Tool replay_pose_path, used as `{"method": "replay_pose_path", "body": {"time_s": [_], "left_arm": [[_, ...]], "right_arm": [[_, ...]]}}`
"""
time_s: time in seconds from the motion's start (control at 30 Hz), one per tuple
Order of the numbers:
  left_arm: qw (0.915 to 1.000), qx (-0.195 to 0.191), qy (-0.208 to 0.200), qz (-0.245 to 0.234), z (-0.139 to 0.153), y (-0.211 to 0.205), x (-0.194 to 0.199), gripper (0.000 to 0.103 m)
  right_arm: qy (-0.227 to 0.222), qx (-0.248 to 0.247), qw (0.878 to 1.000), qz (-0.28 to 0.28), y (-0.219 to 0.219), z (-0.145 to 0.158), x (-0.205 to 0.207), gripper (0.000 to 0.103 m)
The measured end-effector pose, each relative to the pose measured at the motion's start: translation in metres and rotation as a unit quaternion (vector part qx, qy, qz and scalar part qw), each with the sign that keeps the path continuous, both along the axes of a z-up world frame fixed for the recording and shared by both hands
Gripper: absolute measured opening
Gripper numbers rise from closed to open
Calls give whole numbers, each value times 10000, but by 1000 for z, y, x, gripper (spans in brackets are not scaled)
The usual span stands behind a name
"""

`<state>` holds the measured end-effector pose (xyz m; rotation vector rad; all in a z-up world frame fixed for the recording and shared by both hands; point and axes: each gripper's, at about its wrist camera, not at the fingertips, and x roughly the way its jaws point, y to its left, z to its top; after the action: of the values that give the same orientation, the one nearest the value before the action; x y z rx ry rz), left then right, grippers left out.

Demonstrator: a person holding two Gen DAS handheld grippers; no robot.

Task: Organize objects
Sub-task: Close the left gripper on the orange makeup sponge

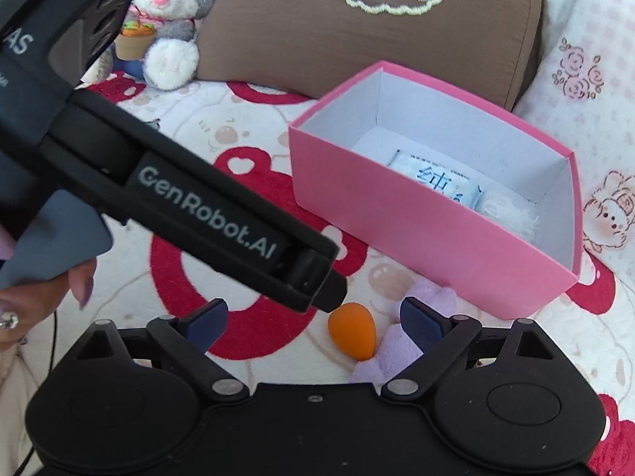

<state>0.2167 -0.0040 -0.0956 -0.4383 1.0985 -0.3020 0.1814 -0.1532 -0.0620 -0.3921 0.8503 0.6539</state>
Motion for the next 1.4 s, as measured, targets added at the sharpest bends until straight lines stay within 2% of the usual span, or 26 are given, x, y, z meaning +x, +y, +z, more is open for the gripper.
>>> {"method": "replay_pose_path", "body": {"time_s": [0.1, 0.2, 0.37, 0.57, 0.87, 0.93, 1.0, 1.1, 1.13, 1.17, 1.3, 1.4], "left_arm": [[9993, -308, 228, 49, -16, 2, 4, 94], [9996, -173, 228, 18, -26, -3, 6, 94], [9990, -361, 275, 32, -39, -6, 12, 93], [9994, -335, 55, -36, -48, -14, 14, 89], [9994, -338, 57, -103, -64, -22, 20, 85], [9994, -333, 30, -128, -67, -24, 21, 85], [9994, -318, -37, -141, -68, -25, 22, 77], [9994, -67, -229, -259, -66, -31, 21, 73], [9993, -18, -277, -265, -67, -32, 21, 68], [9992, -4, -296, -265, -67, -34, 20, 61], [9988, 25, -384, -300, -67, -37, 20, 48], [9980, 95, -541, -318, -65, -39, 19, 44]], "right_arm": [[-5, 83, 9998, -158, -5, -16, 4, 95], [7, 286, 9988, -403, -15, -30, 3, 95], [-364, -73, 9993, -51, -12, -45, -5, 95], [-408, -222, 9989, 77, -7, -58, -1, 88], [-149, -61, 9999, 43, -10, -70, 7, 78], [193, 109, 9997, 74, -11, -69, 11, 74], [339, 395, 9986, -8, -16, -67, 15, 75], [414, 431, 9981, -123, -19, -69, 20, 74], [451, 446, 9979, -154, -19, -70, 21, 73], [454, 430, 9979, -176, -19, -71, 21, 71], [380, 320, 9984, -253, -18, -71, 20, 61], [364, 274, 9981, -406, -20, -71, 22, 52]]}}
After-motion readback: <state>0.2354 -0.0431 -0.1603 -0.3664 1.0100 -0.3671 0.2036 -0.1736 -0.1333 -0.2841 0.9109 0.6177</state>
